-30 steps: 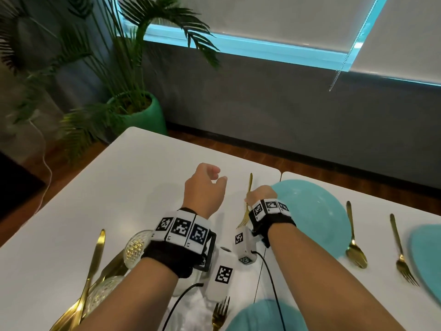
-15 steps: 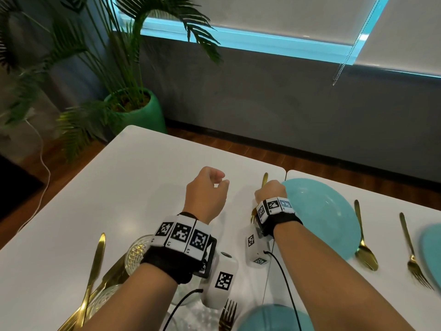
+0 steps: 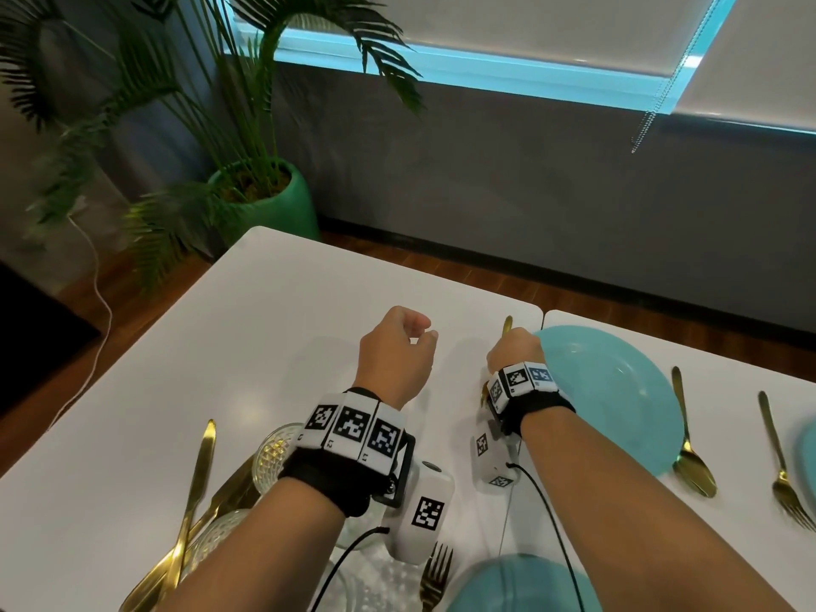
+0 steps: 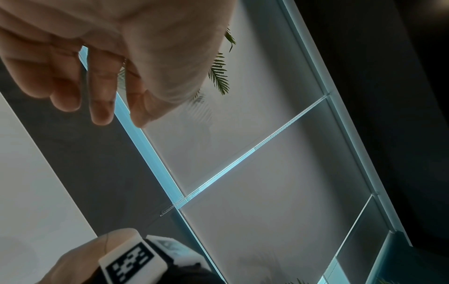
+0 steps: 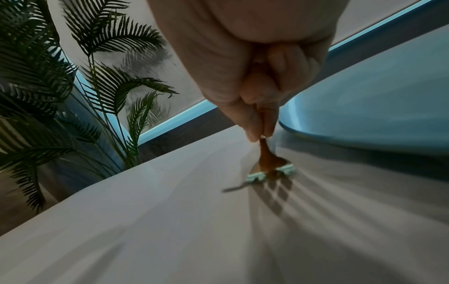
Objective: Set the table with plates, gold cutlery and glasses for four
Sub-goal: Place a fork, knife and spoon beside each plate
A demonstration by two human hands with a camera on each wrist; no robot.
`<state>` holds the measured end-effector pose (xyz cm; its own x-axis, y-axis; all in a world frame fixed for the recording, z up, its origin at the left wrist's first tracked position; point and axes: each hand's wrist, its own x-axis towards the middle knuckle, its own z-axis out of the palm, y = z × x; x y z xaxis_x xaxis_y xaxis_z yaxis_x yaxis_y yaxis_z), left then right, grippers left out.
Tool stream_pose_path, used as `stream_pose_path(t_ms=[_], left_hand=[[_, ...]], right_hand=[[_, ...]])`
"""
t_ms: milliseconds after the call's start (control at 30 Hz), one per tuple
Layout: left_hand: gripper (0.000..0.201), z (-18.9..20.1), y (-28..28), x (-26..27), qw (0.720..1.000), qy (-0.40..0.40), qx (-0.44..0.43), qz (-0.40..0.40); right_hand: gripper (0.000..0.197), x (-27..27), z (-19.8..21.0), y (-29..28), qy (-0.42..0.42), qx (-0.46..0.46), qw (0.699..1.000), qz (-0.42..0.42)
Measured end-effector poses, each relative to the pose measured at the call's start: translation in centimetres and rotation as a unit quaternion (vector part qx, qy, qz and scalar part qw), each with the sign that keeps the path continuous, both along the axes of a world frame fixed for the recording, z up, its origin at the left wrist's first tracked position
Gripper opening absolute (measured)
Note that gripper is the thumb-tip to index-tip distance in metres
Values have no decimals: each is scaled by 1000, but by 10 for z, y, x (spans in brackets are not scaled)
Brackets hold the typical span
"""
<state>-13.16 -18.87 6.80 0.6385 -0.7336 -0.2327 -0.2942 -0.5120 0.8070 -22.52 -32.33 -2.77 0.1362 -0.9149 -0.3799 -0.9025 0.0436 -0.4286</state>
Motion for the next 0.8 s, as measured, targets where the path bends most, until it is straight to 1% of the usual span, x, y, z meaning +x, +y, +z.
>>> stream_pose_path(t_ms=[133,233,300,367,400,500,533,600,667,733,800], left_hand=[[23,11,7,1,1000,6,-6,-2],[24,25,17,6,1000,8,-17,1],[24,36,26,12,1000,11,-28,3],[24,46,39,23,999,11,-41,14],[24,51,48,31,999,11,-45,22],[24,61,77,62,998,1,-43,54],[25,63,90,75,997,-4,-35,66],[25,62,119,100,996,-17,-10,91],[27,54,150,123,992,-37,37,111],[29,40,179,139,986,-69,106,110],[32,20,202,148,974,-96,185,90]], right_hand=[[32,3,22,4,32,-19,998,49],[18,13,52,10,90,-40,989,107],[19,24,78,18,105,-55,987,106],[26,33,102,25,91,-47,988,114],[26,38,114,30,77,-32,989,124],[23,51,144,48,-20,22,991,129],[21,58,154,58,-47,27,990,131],[18,72,170,82,-79,37,986,142],[16,88,181,107,-112,59,981,148],[17,102,185,132,-128,82,976,154],[20,113,184,156,-122,92,974,167]])
